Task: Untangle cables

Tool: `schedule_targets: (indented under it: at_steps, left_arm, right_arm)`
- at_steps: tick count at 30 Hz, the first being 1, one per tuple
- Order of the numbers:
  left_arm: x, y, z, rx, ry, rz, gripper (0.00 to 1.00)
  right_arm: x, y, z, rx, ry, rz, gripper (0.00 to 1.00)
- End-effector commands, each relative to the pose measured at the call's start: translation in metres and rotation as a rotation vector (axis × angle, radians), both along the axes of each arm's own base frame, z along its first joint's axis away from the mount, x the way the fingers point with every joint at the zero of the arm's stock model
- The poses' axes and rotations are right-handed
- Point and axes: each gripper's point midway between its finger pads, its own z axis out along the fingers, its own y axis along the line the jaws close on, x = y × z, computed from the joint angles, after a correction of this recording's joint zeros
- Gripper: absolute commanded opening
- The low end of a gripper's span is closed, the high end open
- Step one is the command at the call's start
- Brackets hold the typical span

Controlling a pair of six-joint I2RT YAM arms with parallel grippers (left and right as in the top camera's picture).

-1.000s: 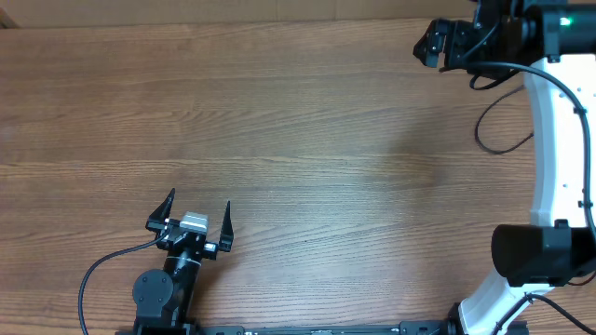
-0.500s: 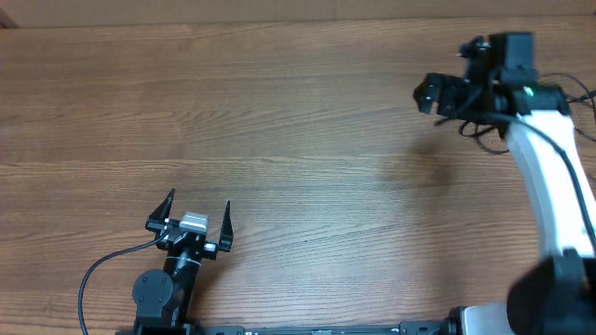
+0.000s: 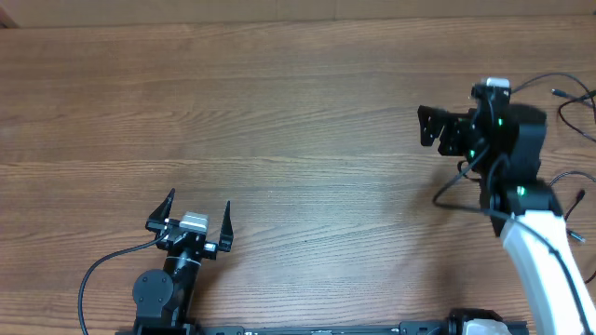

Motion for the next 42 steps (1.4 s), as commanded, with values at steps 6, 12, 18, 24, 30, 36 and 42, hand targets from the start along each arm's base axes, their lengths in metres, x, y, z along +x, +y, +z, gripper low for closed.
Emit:
schedule_targets:
  at_steps: [6,12,18,24,30,36,42]
  left_arm:
    - [0.000,0.002,-0.001,-0.014,0.000,0.012,1.00]
    - [0.000,0.002,-0.001,-0.014,0.000,0.012,1.00]
    - [0.000,0.002,-0.001,-0.014,0.000,0.012,1.00]
    - [0.000,0.002,-0.001,-0.014,0.000,0.012,1.00]
    - [0.000,0.002,-0.001,-0.014,0.000,0.012,1.00]
    - [0.000,0.002,-0.001,-0.014,0.000,0.012,1.00]
    - [0.000,0.002,-0.001,-0.014,0.000,0.012,1.00]
  right_arm:
    - [-0.041,0.006,0.038,-0.014,-0.310,0.016,1.00]
    - [-0.064,0.007,0.055,-0.020,-0.406,0.016,1.00]
    - [-0.076,0.008,0.055,-0.022,-0.438,0.016,1.00]
    - [-0.083,0.008,0.053,-0.025,-0.501,0.016,1.00]
    - [-0.089,0.010,0.044,-0.028,-0.564,0.020,1.00]
    - [-0.100,0.018,0.054,-0.025,-0.675,0.038,1.00]
    - [-0.104,0.014,0.045,-0.029,-0.692,0.008,1.00]
